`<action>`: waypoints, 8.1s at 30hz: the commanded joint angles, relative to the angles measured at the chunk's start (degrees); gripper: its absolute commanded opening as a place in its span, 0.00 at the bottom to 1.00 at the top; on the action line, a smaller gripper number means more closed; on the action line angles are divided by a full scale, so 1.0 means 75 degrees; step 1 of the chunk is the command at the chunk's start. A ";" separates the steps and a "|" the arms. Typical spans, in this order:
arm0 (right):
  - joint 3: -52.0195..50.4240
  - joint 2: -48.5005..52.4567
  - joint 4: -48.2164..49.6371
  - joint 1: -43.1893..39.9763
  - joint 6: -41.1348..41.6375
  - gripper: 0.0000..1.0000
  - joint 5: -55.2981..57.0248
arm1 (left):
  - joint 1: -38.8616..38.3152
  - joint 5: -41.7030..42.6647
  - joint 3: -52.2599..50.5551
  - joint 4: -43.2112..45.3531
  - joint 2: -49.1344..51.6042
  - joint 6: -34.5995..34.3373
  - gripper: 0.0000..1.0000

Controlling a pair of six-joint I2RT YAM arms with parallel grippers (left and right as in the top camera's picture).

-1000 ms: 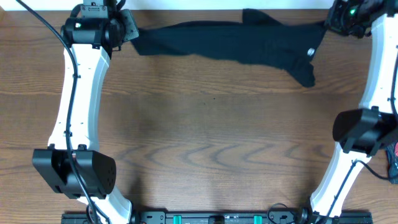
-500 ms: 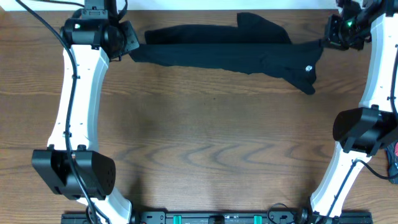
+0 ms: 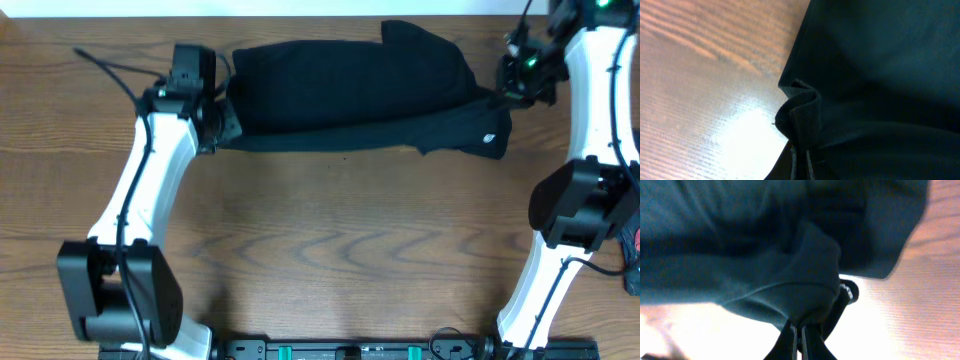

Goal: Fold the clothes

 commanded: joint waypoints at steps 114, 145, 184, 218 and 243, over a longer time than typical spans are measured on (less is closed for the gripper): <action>-0.7131 -0.2675 0.5421 -0.0443 0.1387 0.62 -0.0548 | -0.0533 -0.1813 -0.3430 0.3990 -0.0947 -0.2066 0.06; -0.8480 -0.2932 0.7630 -0.0187 0.2369 0.01 -0.1623 | -0.0533 -0.1813 -0.3439 0.3856 -0.0947 -0.2066 0.06; -0.7344 -0.4759 0.5117 -0.0557 0.1466 0.01 -0.0831 | -0.0533 -0.1830 -0.3267 0.3296 -0.2588 -0.1311 0.06; -0.7067 -0.8935 0.2751 -0.0117 0.1244 0.01 0.0210 | -0.1792 -0.2069 -0.3267 -0.1629 -0.6939 -0.2025 0.06; -0.6321 -0.5132 0.4033 -0.0114 0.1244 0.01 -0.0082 | -0.1617 -0.2075 -0.3267 0.0679 -0.4028 -0.2194 0.06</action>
